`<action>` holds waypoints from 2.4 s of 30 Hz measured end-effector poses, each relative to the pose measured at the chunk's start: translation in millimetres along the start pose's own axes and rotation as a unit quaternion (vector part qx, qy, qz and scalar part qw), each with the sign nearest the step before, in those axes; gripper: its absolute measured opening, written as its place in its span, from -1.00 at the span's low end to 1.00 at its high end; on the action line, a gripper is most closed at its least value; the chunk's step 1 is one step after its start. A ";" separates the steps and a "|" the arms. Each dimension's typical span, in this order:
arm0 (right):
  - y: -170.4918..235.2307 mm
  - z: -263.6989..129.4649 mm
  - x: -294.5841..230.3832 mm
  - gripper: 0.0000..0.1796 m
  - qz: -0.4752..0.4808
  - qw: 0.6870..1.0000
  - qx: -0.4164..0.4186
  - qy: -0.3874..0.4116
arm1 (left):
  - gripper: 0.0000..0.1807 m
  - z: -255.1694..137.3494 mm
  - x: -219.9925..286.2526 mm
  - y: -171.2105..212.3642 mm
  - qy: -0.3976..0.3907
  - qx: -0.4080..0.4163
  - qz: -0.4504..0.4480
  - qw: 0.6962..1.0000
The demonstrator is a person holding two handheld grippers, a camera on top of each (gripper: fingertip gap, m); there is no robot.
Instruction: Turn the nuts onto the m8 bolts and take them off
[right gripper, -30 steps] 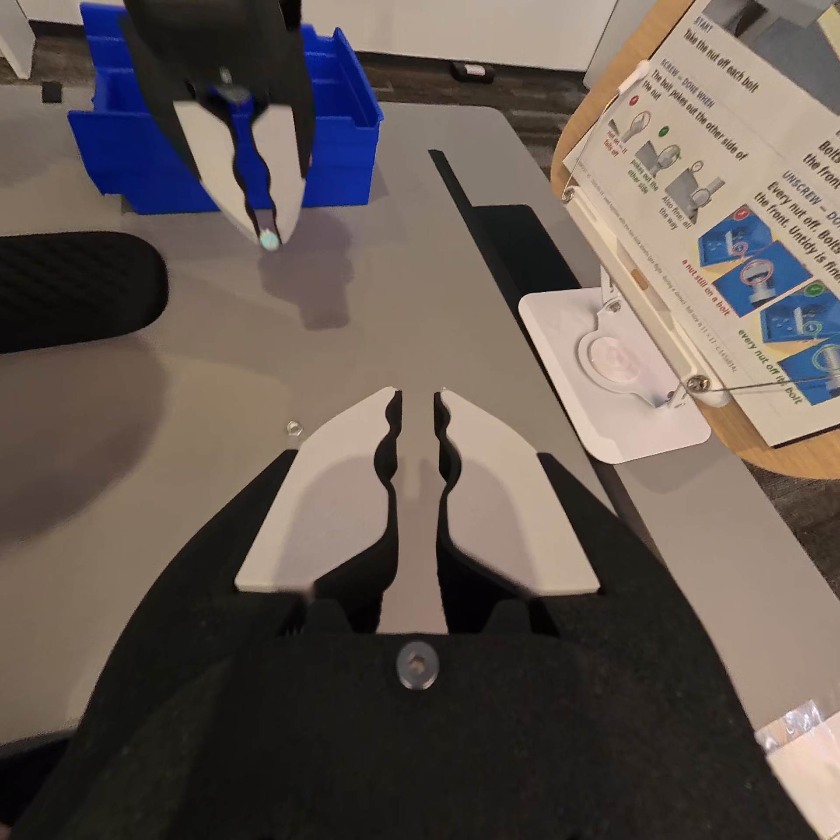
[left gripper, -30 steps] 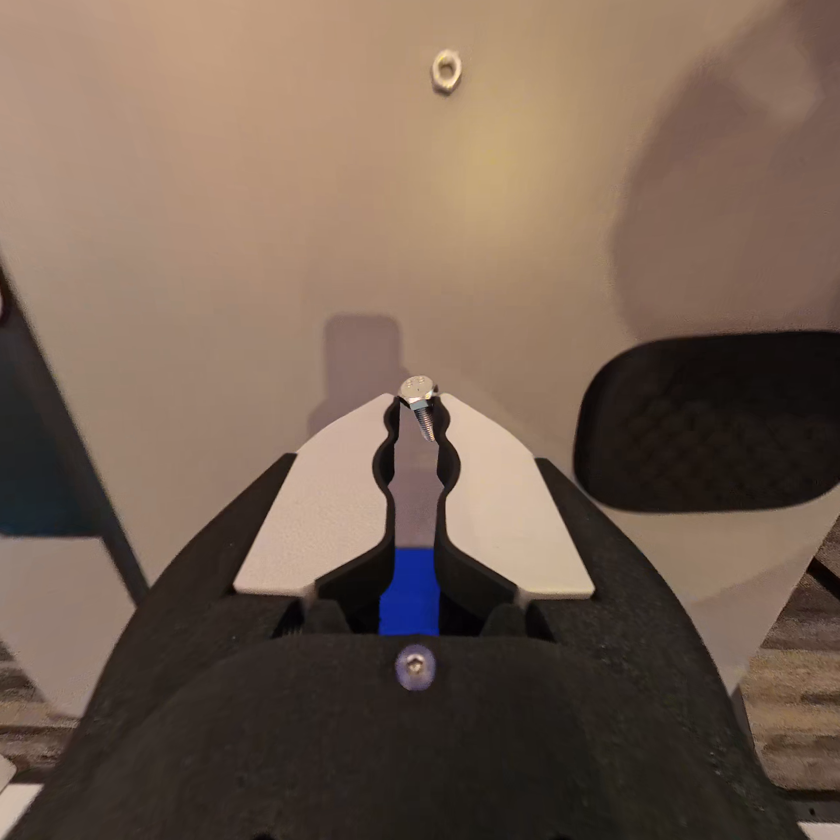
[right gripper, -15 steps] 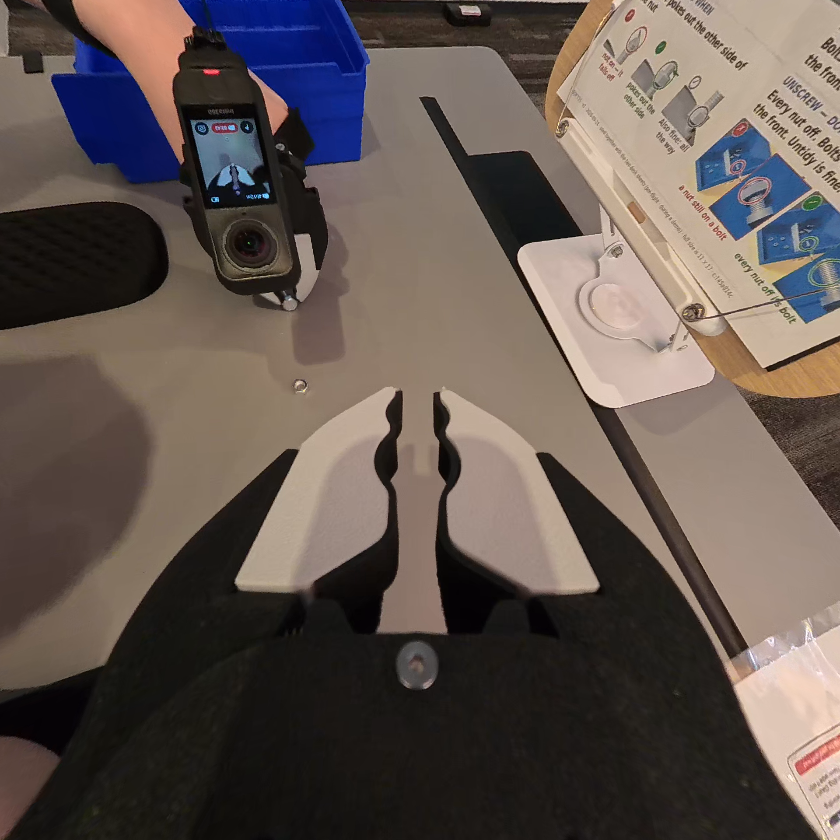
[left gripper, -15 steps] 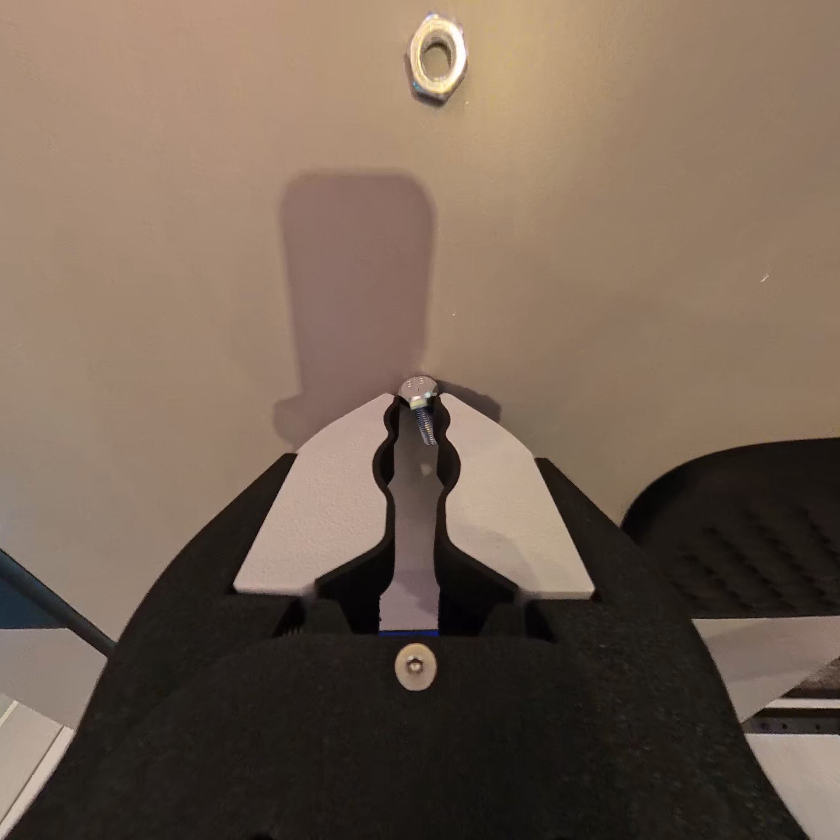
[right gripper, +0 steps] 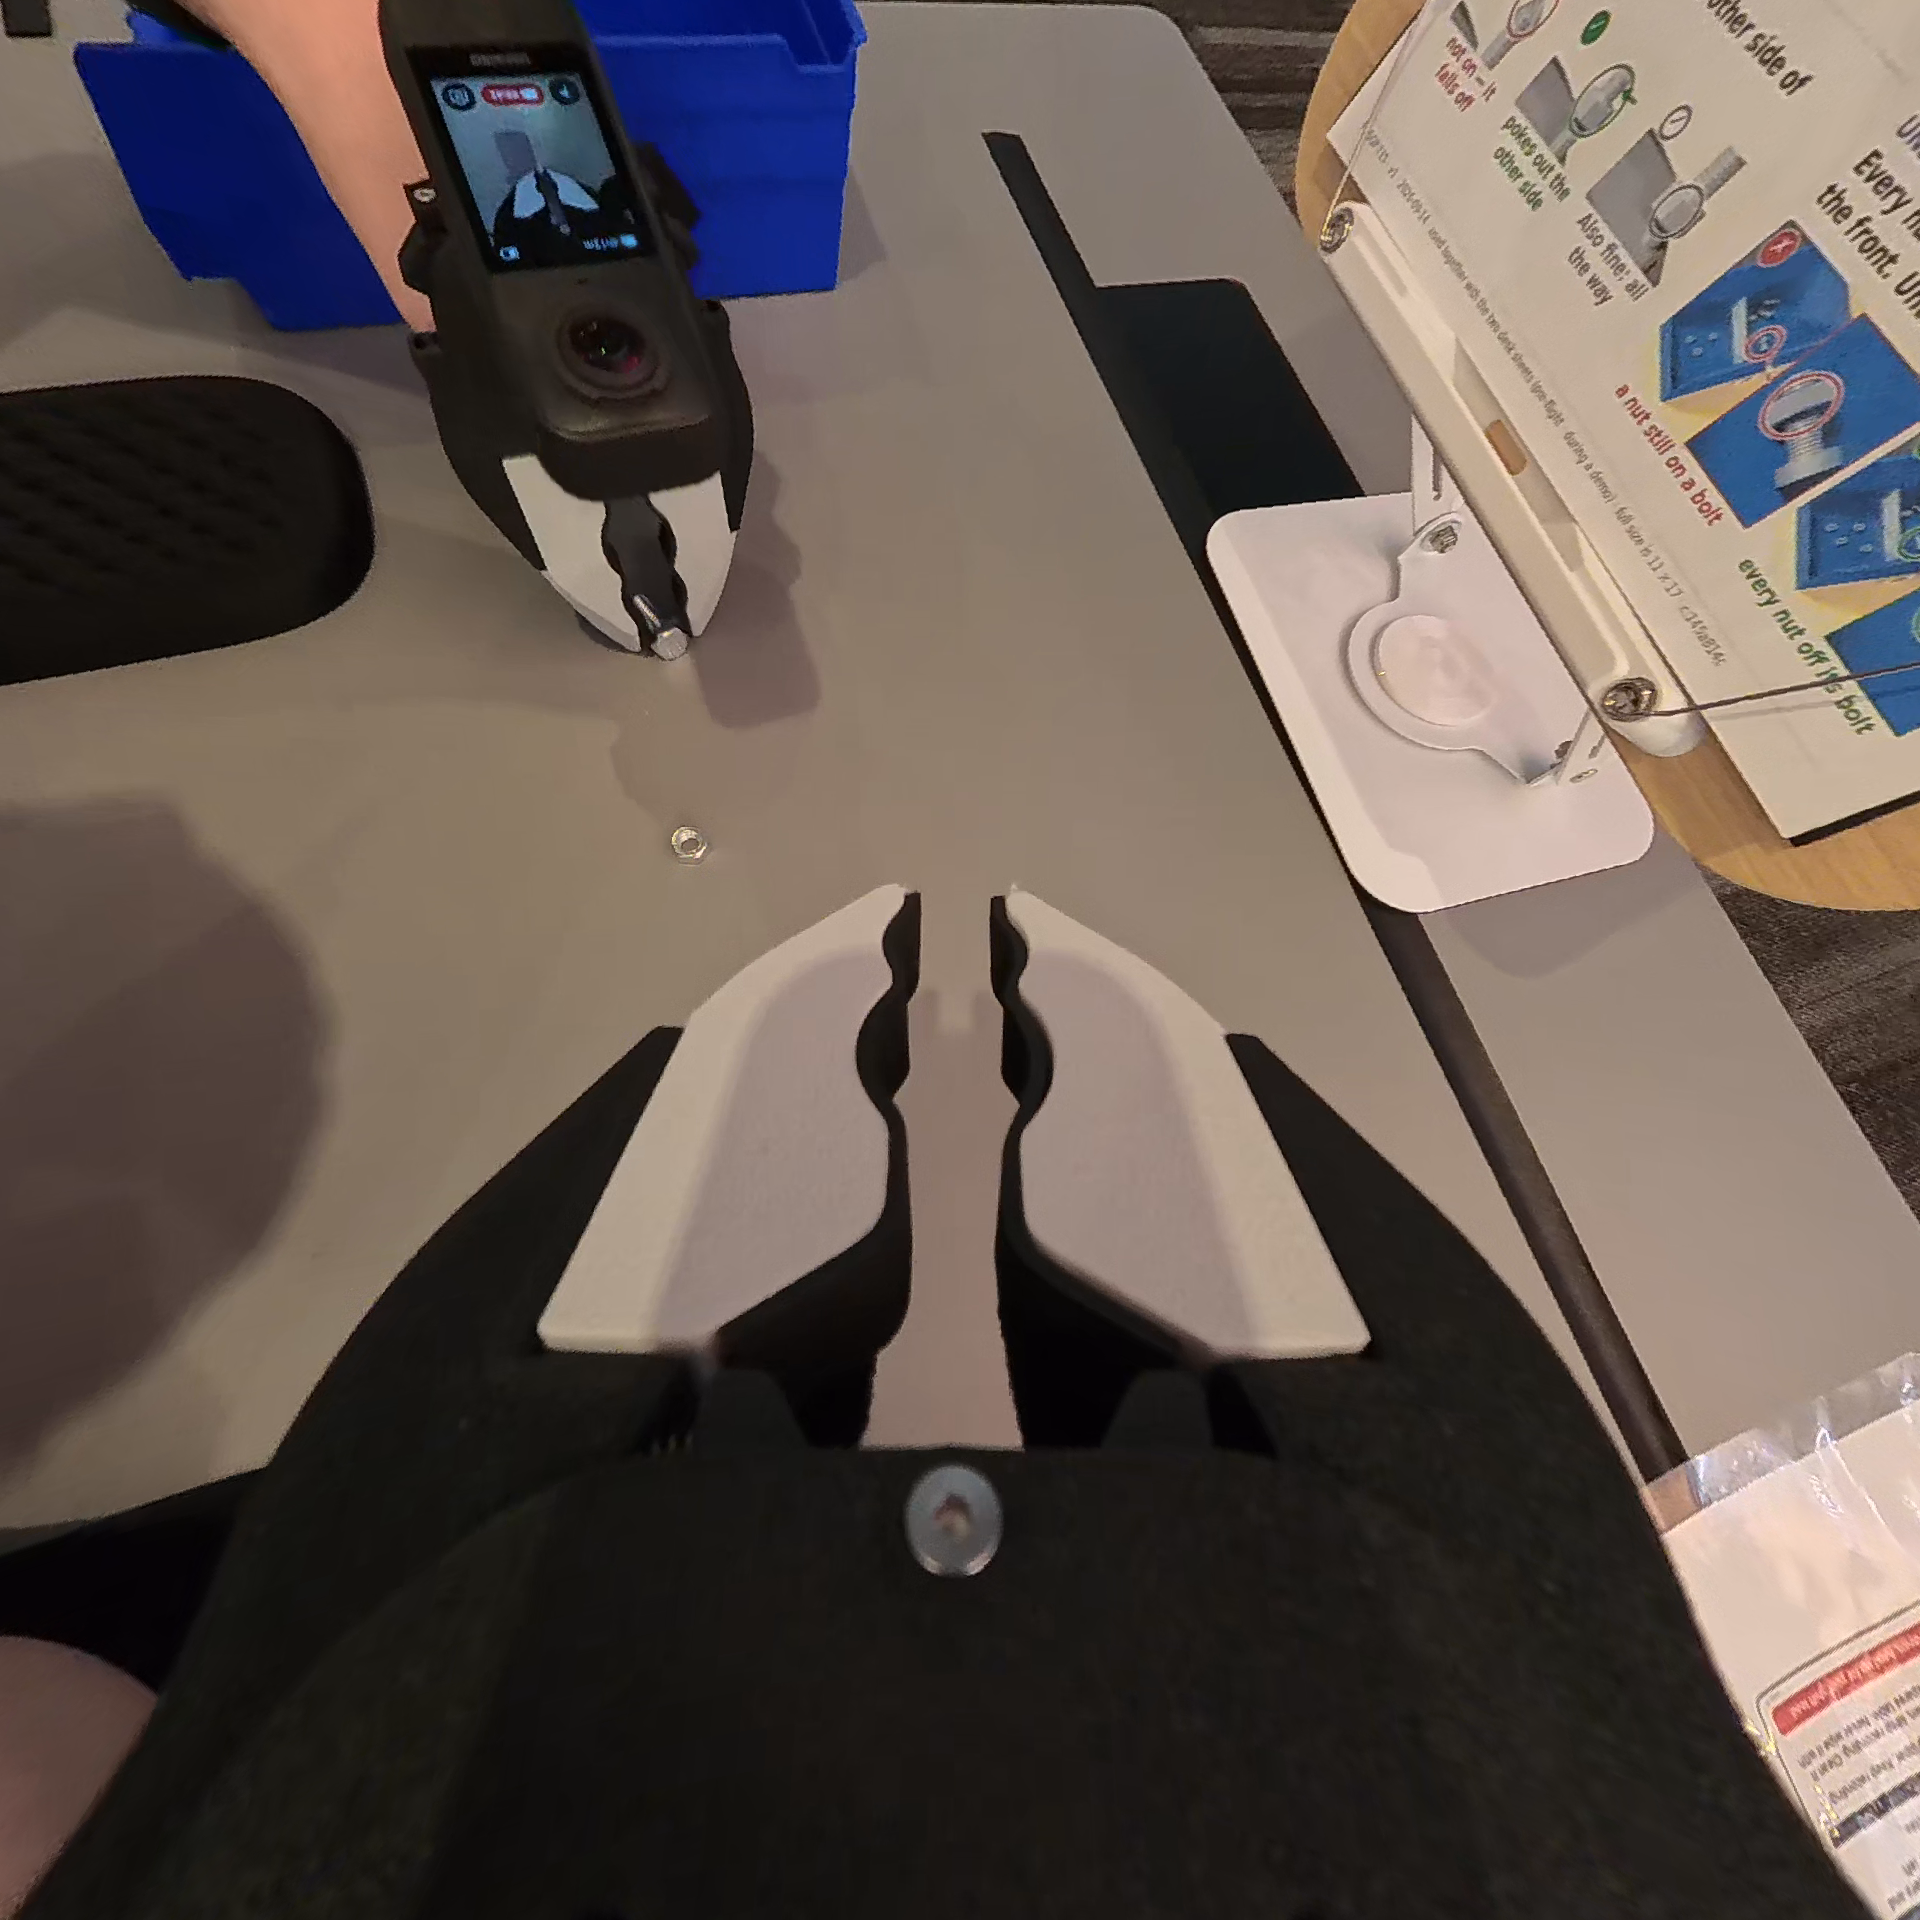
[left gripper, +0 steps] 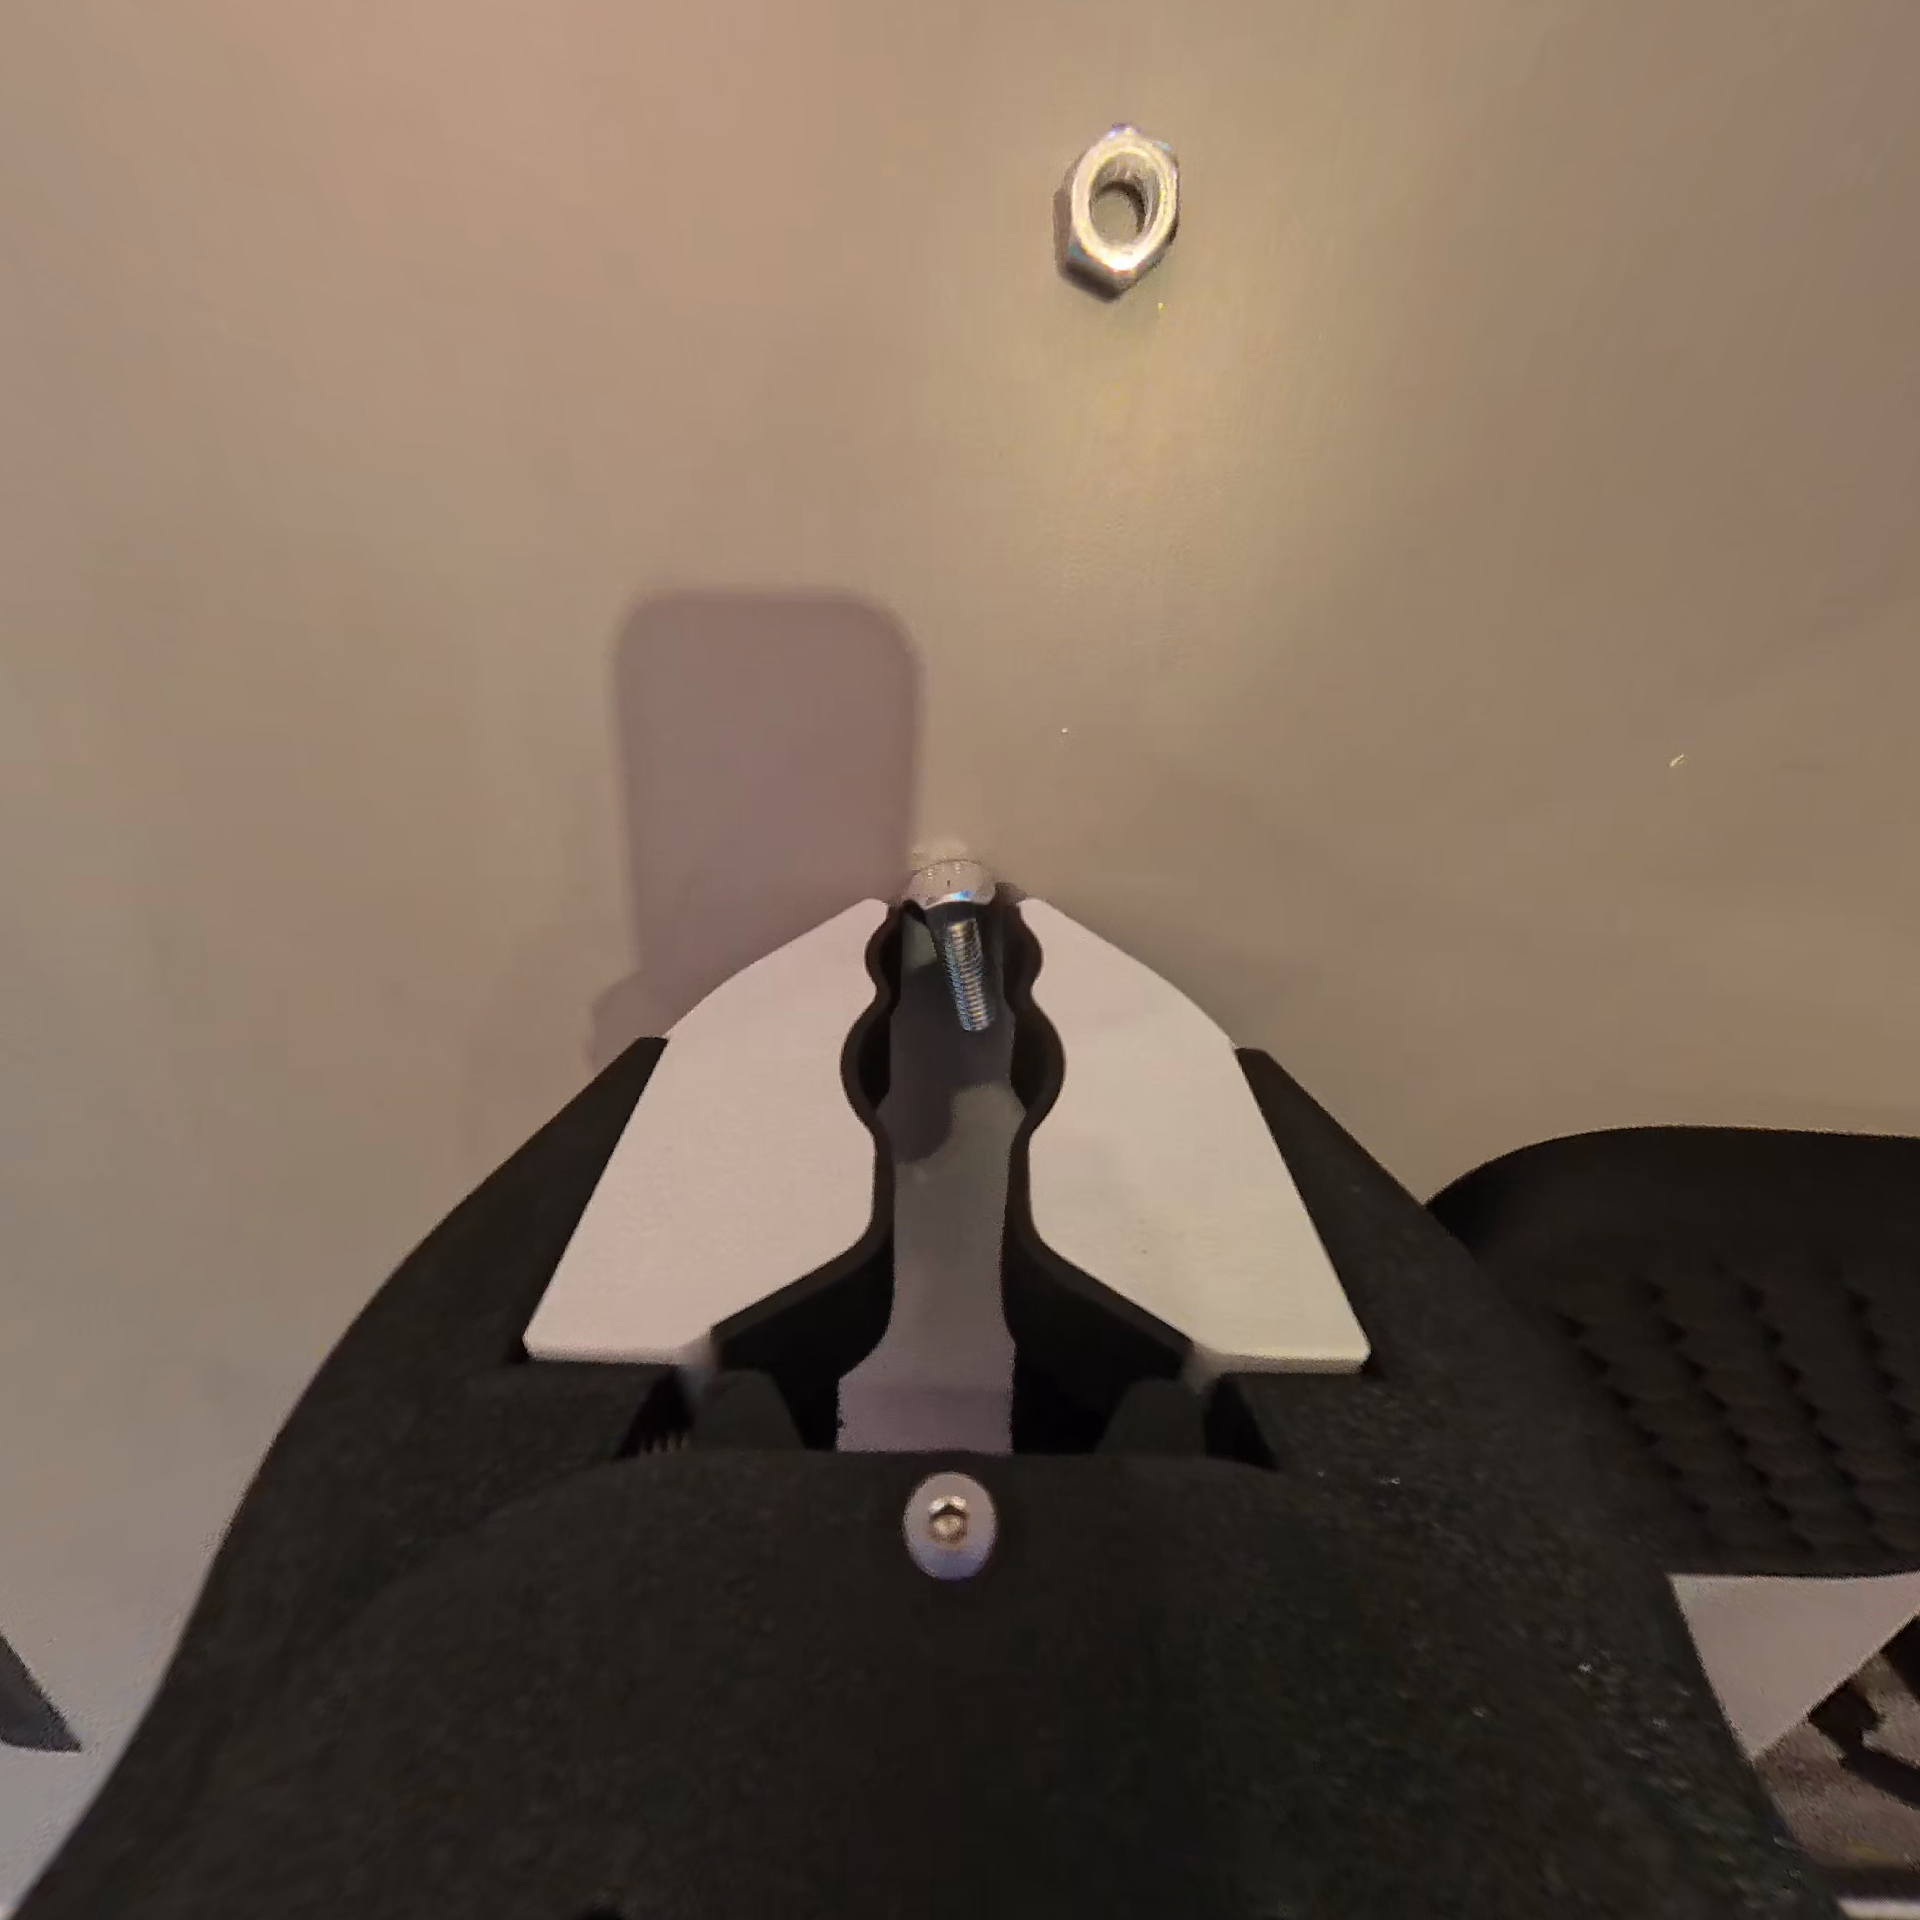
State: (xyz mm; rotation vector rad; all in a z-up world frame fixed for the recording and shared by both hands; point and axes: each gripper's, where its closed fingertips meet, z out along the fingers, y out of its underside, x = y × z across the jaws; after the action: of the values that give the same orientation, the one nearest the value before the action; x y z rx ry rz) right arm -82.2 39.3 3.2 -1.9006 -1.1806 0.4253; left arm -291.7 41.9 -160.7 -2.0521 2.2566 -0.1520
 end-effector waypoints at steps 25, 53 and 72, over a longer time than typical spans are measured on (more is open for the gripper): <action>-56.4 74.4 -23.5 -0.78 0.118 0.969 0.142 -0.162 | -0.92 -114.4 -41.7 -61.4 -0.295 0.182 -0.053 0.937; -43.0 92.9 -3.4 -0.66 0.249 0.956 0.088 -0.126 | -0.92 -124.0 -56.4 -131.6 -0.391 0.217 0.013 0.894; -53.3 89.2 -11.2 -0.72 0.286 0.932 0.118 -0.188 | -0.92 -133.9 -52.7 -130.1 -0.403 0.214 0.027 0.890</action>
State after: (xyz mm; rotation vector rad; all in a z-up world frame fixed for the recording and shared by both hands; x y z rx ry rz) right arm -176.3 83.1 -8.9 -1.9746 -0.7312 1.2373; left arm -175.9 84.1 -10.9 -1.4330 1.5774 0.1698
